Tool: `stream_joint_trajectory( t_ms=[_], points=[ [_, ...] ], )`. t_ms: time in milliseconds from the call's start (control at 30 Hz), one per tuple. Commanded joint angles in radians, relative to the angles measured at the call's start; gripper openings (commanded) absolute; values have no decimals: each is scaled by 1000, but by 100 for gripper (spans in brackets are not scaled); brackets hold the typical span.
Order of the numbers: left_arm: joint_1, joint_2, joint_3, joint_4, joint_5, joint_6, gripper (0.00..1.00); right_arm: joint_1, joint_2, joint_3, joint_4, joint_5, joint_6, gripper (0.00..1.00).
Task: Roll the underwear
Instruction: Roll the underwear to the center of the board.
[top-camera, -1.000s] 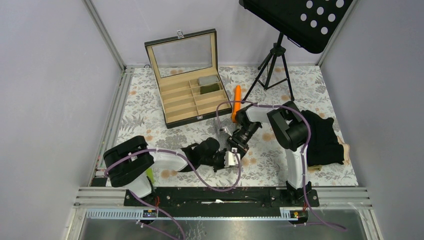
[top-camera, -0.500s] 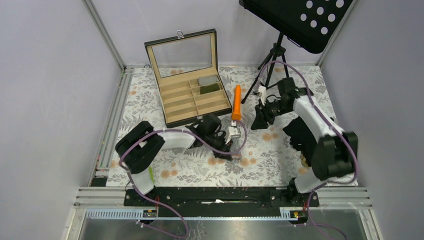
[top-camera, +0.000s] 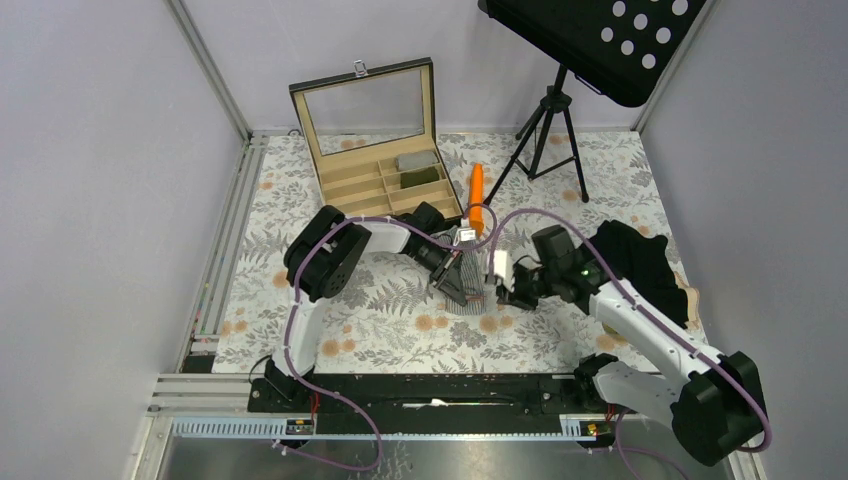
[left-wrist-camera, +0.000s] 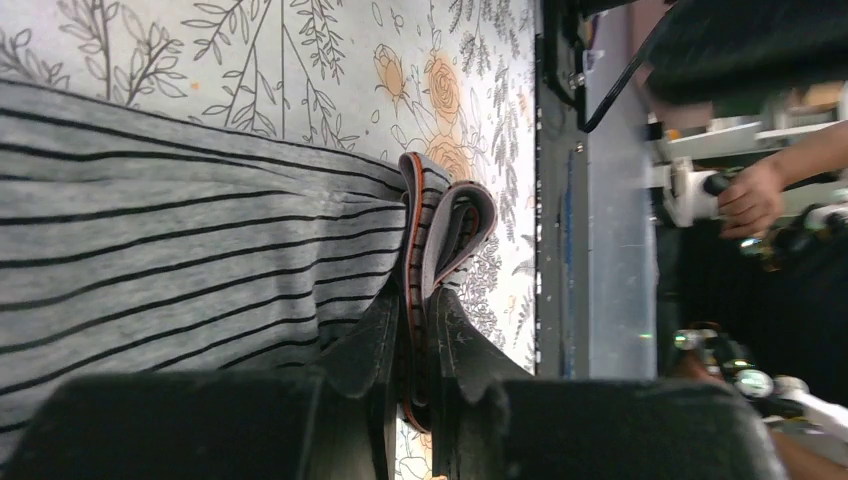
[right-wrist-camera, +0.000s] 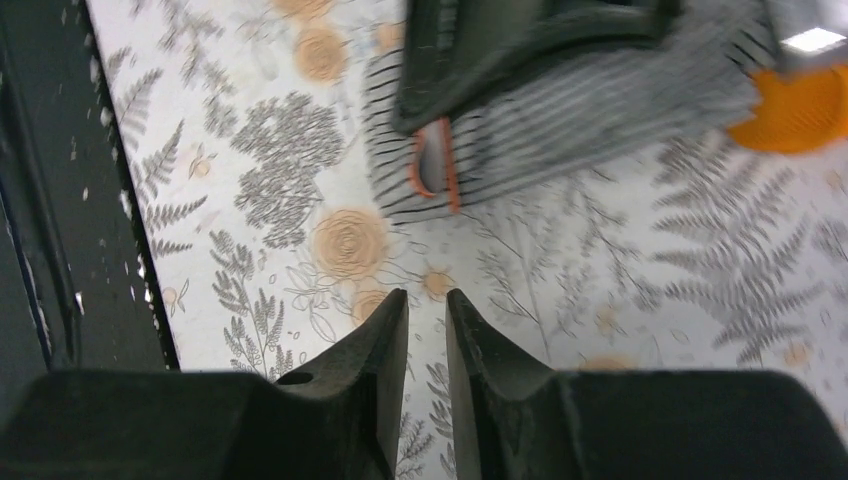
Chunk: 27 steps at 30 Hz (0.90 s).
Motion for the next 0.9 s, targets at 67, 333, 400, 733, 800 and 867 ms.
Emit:
stream_joint_trajectory(
  t_ms=[67,333,400,733,800,867],
  points=[
    [26,131,52,-73,-22,-44,0,209,59,-83,199,127,-196,29],
    [26,184,108,-142,-90,-72,0,302,156,-148,439,125,-290,46],
    [25,186,106,-142,-110,-65,0,311,183,-159,470,135,-303,48],
    [26,216,149,-194,-113,-66,2,335,265,-223,482,211,-405,51],
    [26,208,146,-195,-114,-60,3,349,275,-250,495,241,-418,51],
    [26,200,145,-201,-114,-55,6,374,297,-273,557,285,-416,51]
  ],
)
